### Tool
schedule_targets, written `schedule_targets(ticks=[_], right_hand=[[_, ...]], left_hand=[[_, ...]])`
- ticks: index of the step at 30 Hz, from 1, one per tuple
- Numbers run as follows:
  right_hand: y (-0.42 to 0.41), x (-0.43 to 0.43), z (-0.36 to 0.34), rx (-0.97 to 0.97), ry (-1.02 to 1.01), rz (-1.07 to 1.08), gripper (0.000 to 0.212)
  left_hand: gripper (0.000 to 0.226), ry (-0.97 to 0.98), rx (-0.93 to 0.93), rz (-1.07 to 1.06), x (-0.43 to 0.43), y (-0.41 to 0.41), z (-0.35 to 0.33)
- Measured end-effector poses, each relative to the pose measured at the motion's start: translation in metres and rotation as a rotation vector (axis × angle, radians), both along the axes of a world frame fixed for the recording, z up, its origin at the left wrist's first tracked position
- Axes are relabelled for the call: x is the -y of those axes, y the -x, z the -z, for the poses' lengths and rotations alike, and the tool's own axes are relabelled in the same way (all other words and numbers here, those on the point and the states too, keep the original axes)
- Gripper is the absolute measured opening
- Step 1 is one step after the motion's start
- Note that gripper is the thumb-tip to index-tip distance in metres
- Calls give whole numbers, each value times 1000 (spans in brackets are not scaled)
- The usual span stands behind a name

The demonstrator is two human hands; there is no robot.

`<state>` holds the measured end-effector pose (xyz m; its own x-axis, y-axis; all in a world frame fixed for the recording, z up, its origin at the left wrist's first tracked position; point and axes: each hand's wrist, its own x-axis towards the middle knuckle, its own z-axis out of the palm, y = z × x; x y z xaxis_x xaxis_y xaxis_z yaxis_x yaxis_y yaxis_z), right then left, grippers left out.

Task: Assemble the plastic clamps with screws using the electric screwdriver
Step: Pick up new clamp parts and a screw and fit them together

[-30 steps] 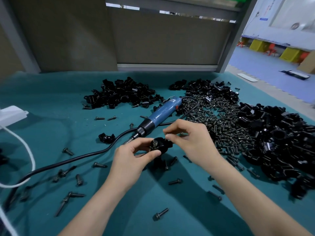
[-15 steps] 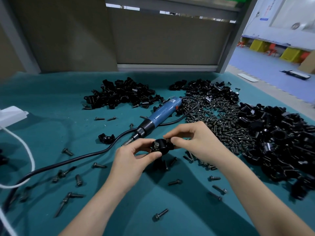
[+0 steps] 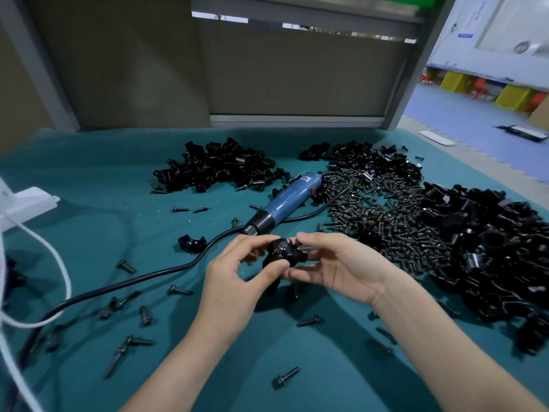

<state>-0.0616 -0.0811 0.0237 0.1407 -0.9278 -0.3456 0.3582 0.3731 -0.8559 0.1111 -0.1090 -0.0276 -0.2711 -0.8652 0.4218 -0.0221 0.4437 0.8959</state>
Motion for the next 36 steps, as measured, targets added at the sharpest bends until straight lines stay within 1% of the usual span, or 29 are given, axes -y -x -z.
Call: schedule_targets(ticks=[2,5,8,10,12,13,16,18,20,22,24,27,29,31,33,34,35,36], right_hand=[[-5,-1,0,59,-2,4,19],[-12,-1,-1,92,2,-21,17],[-21,0,2,122,-1,-56,19],[-22,1,5,105,0,-77,18],[-17,7,4,-34,27,-86,21],[-15,11,1,-136,40,-93,27],[-14,30,-10,-484,58,-102,46],[-23,45,-11,-663,79,-74,51],[-36,60,-7,-795,102,-36,53],[-48,71,-2,-829,110,11,55],[-56,79,1,-846,143,64,55],[-59,83,4,-1020,227,142,56],[-54,82,5,-1121,292,232,50],[-44,81,5,-1112,301,343,39],[-29,84,3,-1142,263,417,35],[-22,88,2,-1188,216,421,39],[-17,92,1,-1229,142,402,50],[-14,97,0,-1243,54,374,64]], left_hand=[[35,-14,-43,4,-2,0,-1],[36,-36,-112,70,-7,2,-4],[28,-12,-97,36,-11,7,-4],[24,-61,-127,13,-10,8,0],[24,-135,-155,17,-8,9,3],[25,-142,-144,22,-8,11,4],[23,-71,-70,39,-10,18,3],[21,-107,-87,26,-6,18,4],[19,-161,-139,-19,0,13,5],[15,-210,-185,-55,6,7,6],[7,-232,-193,-85,9,5,7],[6,-235,-198,-96,10,4,7],[9,-219,-177,-104,9,2,8],[9,-217,-179,-115,7,0,9],[12,-246,-232,-106,7,1,9],[14,-255,-251,-99,7,1,9],[15,-260,-256,-89,6,2,8],[13,-264,-252,-76,5,2,7]])
